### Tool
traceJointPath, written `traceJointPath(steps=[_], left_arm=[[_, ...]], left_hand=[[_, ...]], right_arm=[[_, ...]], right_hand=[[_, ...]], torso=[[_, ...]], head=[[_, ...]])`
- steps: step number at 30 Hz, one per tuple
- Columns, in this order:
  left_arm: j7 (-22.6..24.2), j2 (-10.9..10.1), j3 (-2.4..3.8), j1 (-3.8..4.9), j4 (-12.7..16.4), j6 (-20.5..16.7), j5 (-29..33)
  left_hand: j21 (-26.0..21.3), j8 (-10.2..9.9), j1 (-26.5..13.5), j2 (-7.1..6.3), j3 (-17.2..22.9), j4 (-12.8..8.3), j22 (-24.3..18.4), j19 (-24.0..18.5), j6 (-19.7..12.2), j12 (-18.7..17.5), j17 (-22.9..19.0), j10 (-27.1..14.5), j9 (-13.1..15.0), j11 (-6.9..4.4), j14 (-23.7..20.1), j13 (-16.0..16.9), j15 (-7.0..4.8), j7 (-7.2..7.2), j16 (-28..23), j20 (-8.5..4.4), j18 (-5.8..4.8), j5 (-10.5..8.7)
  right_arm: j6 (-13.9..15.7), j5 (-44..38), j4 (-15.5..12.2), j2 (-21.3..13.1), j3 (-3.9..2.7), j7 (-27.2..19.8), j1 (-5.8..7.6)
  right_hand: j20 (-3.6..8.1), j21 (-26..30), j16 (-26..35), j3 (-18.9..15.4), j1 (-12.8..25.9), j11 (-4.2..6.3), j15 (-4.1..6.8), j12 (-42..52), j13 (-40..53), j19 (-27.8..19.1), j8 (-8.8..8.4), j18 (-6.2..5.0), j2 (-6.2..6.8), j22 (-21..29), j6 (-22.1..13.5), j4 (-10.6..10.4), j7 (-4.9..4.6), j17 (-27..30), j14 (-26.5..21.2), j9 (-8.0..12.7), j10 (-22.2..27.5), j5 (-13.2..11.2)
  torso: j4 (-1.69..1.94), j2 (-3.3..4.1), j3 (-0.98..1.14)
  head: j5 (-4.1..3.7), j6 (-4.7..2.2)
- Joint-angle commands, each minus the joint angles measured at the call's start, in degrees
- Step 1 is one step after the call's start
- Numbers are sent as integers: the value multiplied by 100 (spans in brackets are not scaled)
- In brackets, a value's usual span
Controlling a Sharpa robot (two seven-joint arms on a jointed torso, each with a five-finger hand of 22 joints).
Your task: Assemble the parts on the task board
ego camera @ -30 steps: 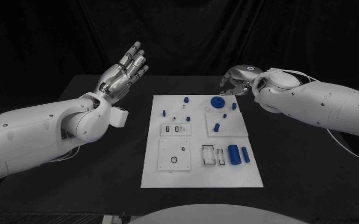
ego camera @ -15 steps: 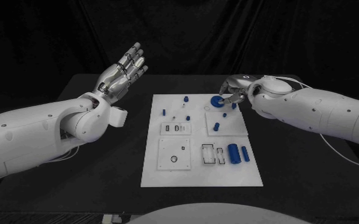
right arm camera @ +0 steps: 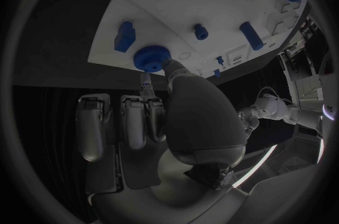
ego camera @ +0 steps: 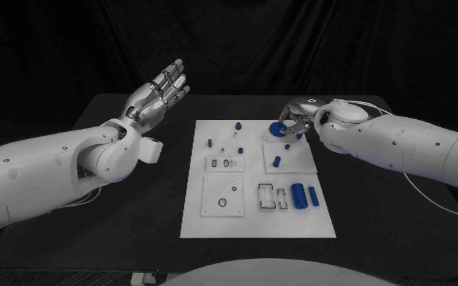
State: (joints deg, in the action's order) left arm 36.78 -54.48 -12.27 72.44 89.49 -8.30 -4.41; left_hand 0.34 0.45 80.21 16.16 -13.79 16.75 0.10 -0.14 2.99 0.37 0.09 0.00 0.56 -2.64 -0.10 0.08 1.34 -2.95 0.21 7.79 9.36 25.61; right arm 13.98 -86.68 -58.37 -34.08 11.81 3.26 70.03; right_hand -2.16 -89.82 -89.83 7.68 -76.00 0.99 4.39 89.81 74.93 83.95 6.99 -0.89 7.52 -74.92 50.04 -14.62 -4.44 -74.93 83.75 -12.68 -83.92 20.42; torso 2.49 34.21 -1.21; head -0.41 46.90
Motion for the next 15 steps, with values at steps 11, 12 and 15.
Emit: traceJointPath(steps=[11, 12, 15], left_arm=[[41, -8, 7, -21, 6, 150, -3], [39, -8, 7, -22, 5, 154, -3], [31, -8, 7, -25, 3, 169, -3]], left_hand=[[-34, 39, 125, -9, 45, -7, -10, 14, 48, -37, -9, 0, 19, 157, 10, -8, 47, 43, -21, 76, 84, 95], [-34, 39, 127, -9, 45, -7, -10, 14, 49, -37, -9, 0, 19, 160, 10, -8, 46, 42, -21, 77, 84, 96], [-34, 42, 142, -12, 47, -8, -10, 14, 67, -37, -9, 0, 21, 190, 10, -8, 47, 28, -21, 83, 87, 106]], right_arm=[[197, -85, 72, 50, -2, 30, -23], [198, -85, 76, 53, -2, 31, -23], [180, -85, 88, 65, -2, 40, -24]], right_hand=[[-33, -18, -17, -7, 27, -32, -43, 19, 1507, 605, -43, 89, -40, -1508, -166, 20, -18, -1507, 625, -39, -608, 60], [-35, -18, -17, -13, 44, -33, -46, 19, 1507, 605, -46, 89, -42, -1508, -186, 19, -19, -1507, 625, -49, -608, -7], [-43, -18, -17, -34, 71, -37, -52, 19, 1507, 605, -61, 89, -34, -1508, -259, 28, -20, -1507, 625, -80, -608, -278]], torso=[[2, 0, -1], [0, -1, -2], [-1, 0, -2]], head=[[20, 55], [8, 50], [20, 45]])
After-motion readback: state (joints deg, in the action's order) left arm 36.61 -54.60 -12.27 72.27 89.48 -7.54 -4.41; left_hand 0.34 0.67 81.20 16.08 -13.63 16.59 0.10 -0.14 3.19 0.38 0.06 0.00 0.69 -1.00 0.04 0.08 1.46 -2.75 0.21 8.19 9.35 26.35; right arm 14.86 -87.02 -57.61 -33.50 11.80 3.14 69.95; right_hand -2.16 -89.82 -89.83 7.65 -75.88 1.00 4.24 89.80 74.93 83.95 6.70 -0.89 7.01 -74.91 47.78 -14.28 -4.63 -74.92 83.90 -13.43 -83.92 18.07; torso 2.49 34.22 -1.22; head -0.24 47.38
